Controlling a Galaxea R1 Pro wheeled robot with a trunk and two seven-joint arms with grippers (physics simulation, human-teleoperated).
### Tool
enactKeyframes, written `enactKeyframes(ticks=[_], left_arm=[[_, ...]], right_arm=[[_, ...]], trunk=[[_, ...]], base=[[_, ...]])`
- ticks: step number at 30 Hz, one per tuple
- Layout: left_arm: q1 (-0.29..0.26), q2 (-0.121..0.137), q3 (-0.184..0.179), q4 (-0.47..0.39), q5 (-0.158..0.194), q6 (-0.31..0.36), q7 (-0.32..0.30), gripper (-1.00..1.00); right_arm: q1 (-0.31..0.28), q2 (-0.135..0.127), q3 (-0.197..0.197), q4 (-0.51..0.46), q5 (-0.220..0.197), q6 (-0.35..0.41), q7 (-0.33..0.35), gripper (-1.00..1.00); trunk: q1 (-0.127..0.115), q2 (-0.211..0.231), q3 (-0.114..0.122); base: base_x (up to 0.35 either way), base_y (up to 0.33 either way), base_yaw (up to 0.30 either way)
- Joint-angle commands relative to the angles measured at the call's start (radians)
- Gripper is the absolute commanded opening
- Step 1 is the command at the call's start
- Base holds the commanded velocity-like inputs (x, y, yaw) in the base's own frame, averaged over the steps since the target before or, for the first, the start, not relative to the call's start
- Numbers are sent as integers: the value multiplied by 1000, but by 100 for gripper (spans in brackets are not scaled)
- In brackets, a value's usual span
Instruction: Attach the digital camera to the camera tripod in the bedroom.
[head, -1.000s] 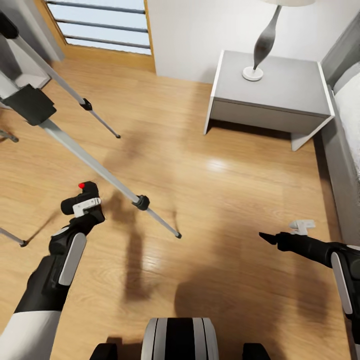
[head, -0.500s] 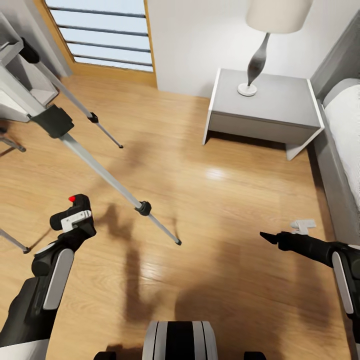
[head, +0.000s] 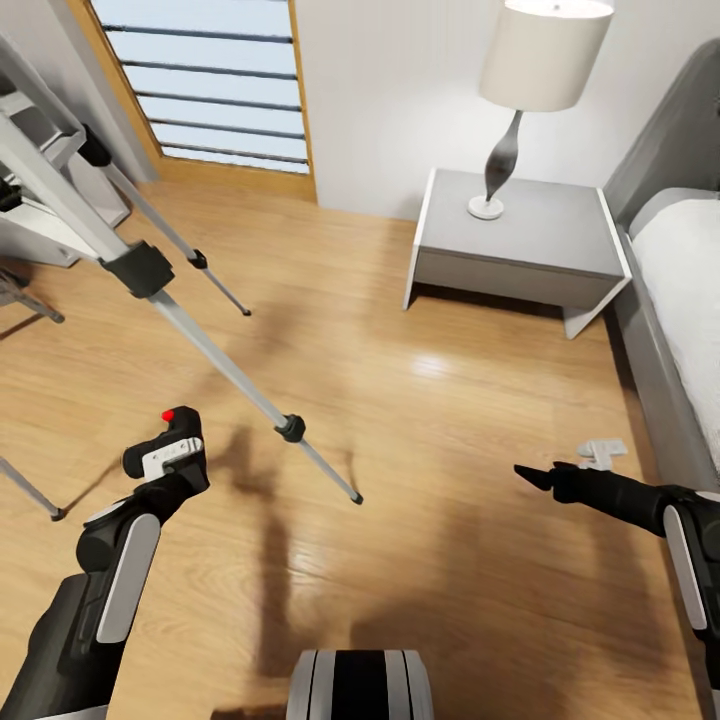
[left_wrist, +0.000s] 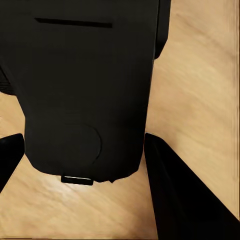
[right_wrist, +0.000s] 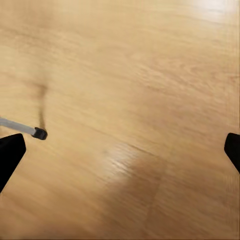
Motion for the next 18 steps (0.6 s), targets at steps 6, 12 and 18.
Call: enactKeyframes(ticks=[6, 12, 18], left_arm=[[6, -5, -27, -3, 3, 20, 4, -100], [33, -14, -44, -4, 0, 25, 14, -100], [60, -18, -51, -4, 0, 25, 57, -100]], right_arm=[[1, 7, -2, -1, 3, -21, 27, 100], [2, 12, 3, -1, 3, -37, 37, 100], [3, 14, 7, -1, 3, -44, 37, 100]], trunk=[[-3, 1, 23], [-6, 3, 46], [-8, 4, 69]], base=[[0, 0, 0], [0, 0, 0], [0, 0, 0]])
